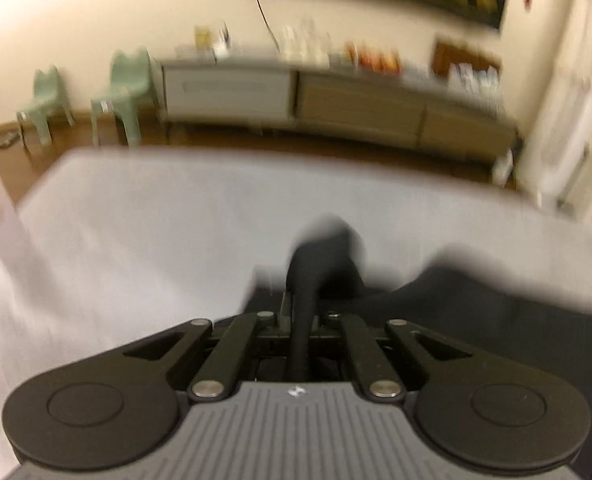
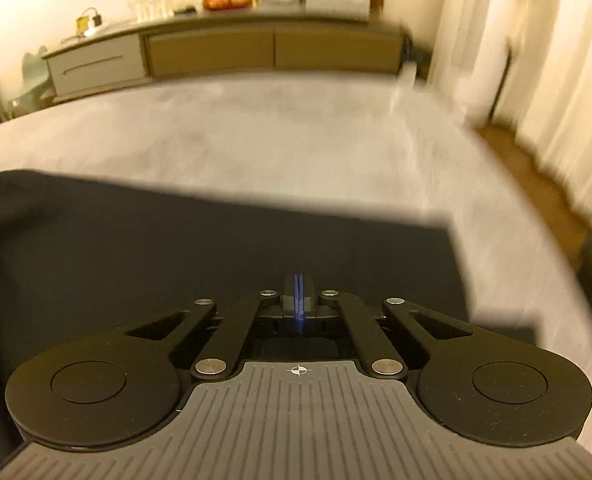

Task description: Fold clothes

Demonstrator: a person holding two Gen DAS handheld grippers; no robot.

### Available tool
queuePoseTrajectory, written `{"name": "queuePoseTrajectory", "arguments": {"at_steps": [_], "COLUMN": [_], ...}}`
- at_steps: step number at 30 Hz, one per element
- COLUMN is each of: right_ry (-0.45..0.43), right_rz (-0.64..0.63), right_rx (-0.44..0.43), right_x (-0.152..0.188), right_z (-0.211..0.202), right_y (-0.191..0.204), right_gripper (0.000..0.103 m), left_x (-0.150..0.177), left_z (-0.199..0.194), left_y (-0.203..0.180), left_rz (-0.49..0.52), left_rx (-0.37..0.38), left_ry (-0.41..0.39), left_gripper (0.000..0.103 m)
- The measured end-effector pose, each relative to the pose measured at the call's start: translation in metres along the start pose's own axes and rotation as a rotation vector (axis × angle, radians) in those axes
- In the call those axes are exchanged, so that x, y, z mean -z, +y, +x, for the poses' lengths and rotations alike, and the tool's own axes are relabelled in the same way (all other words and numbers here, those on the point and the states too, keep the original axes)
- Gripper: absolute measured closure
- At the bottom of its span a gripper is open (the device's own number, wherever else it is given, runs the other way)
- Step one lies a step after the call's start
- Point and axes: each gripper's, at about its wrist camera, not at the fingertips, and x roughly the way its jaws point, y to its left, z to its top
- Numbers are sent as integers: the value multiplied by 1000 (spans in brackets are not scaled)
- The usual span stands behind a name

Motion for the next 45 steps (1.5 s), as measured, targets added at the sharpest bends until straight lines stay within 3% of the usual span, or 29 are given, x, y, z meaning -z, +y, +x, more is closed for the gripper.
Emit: {"name": "queuePoseTrajectory", "arguments": {"at_steps": [4,7,9,10,11,13,17,21,22,23,24,25,29,32,34,37,40,41,42,45], "right_ry": [-203,-297,-252,-217,-172,-68,82,71,63,58,62,65,-79,-261,-336,-305,-92,-37,19,0], "right_rz": [70,135,144,144,143,135,237,272,241,209,175,143,89,152,145,81,96,122,148,183], "right_rx": [17,-53,-108,-135,-157,-184,-258,-245,-220,-195,-182,-179,-135,-177,-200,-189,-111,-76,-40,-21], "right_x": [-55,-71,-55,-44,-29,9,65,87,86,84,82,79,41,15,19,52,100,112,124,118], "right_z": [-54,-105,-112,-112,-108,-89,-52,-36,-33,-30,-27,-25,-52,-113,-153,-183,-159,-150,-141,-143], "right_y": [-25,-45,-49,-50,-50,-47,-43,-29,-22,-17,-10,-4,-2,-31,-58,-95,-127,-136,-146,-149], "right_gripper": [103,103,94,79,49,25,26,27,34,66,85,97,98,98,98,97,89,74,68,55], "left_x": [-74,-68,-40,-21,-2,34,83,99,101,101,100,99,86,85,101,138,165,165,165,146], "left_z": [-56,-114,-137,-137,-135,-130,-116,-112,-111,-107,-103,-98,-109,-132,-143,-146,-143,-147,-151,-174], "left_y": [8,20,28,35,41,56,81,85,84,82,80,78,81,89,92,97,95,94,93,95], "left_rz": [-31,-15,13,18,20,6,-42,-49,-49,-41,-32,-22,-40,-29,15,74,131,143,152,162], "left_rx": [23,54,50,34,16,-11,-51,-49,-46,-49,-53,-57,-59,-16,14,76,69,72,76,87], "left_ry": [-183,-264,-250,-210,-168,-82,45,84,89,92,94,97,45,12,36,137,212,209,202,105], "left_gripper": [101,101,101,101,100,100,100,100,100,100,100,100,100,100,99,94,88,80,68,44]}}
